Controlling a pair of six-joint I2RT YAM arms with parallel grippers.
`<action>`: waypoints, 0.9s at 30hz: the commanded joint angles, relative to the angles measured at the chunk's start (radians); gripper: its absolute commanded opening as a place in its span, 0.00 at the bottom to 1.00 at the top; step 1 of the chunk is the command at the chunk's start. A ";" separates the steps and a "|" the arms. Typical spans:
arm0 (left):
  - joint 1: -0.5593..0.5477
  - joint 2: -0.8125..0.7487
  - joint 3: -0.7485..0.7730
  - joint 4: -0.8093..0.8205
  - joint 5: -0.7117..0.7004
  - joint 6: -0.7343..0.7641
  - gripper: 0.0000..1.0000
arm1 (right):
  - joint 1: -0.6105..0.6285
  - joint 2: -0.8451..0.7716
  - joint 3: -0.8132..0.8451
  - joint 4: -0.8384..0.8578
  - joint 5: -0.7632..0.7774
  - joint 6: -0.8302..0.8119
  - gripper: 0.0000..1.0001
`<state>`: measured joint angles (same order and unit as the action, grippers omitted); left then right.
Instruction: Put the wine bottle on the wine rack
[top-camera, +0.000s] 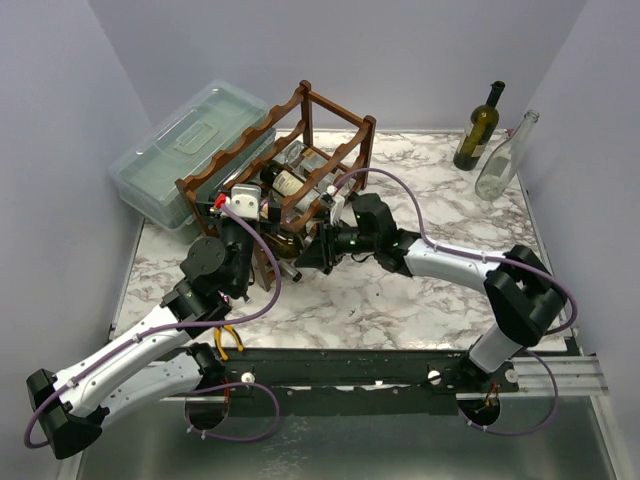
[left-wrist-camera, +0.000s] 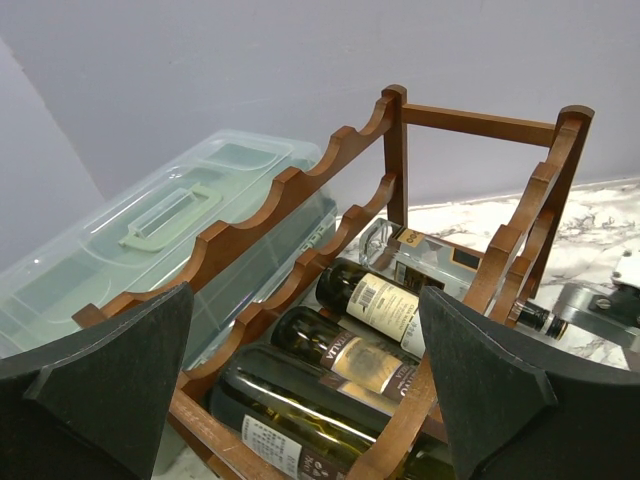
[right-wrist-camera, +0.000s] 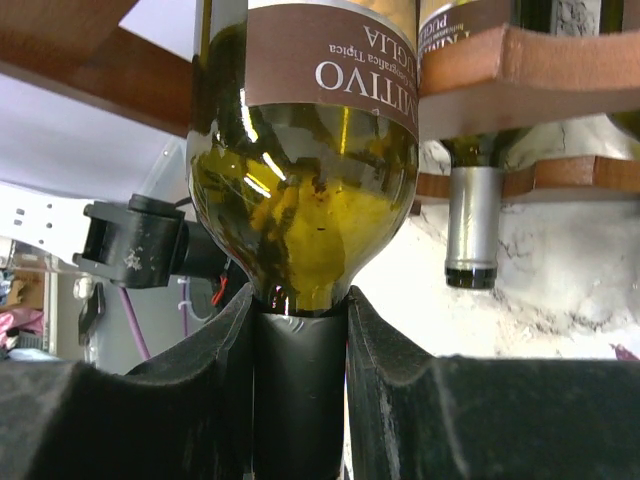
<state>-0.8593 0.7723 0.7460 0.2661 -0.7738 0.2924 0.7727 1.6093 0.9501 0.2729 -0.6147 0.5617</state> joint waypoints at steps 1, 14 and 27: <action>0.005 -0.013 0.030 0.000 0.011 -0.007 0.95 | 0.004 0.043 0.085 0.171 0.053 -0.002 0.01; 0.005 -0.020 0.033 -0.002 0.011 -0.008 0.95 | 0.020 0.145 0.165 0.246 0.113 0.011 0.01; 0.004 -0.021 0.032 -0.005 0.020 -0.019 0.95 | 0.027 0.210 0.247 0.203 0.145 0.008 0.00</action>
<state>-0.8593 0.7647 0.7460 0.2615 -0.7719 0.2897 0.8001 1.7973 1.1118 0.3878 -0.5247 0.5930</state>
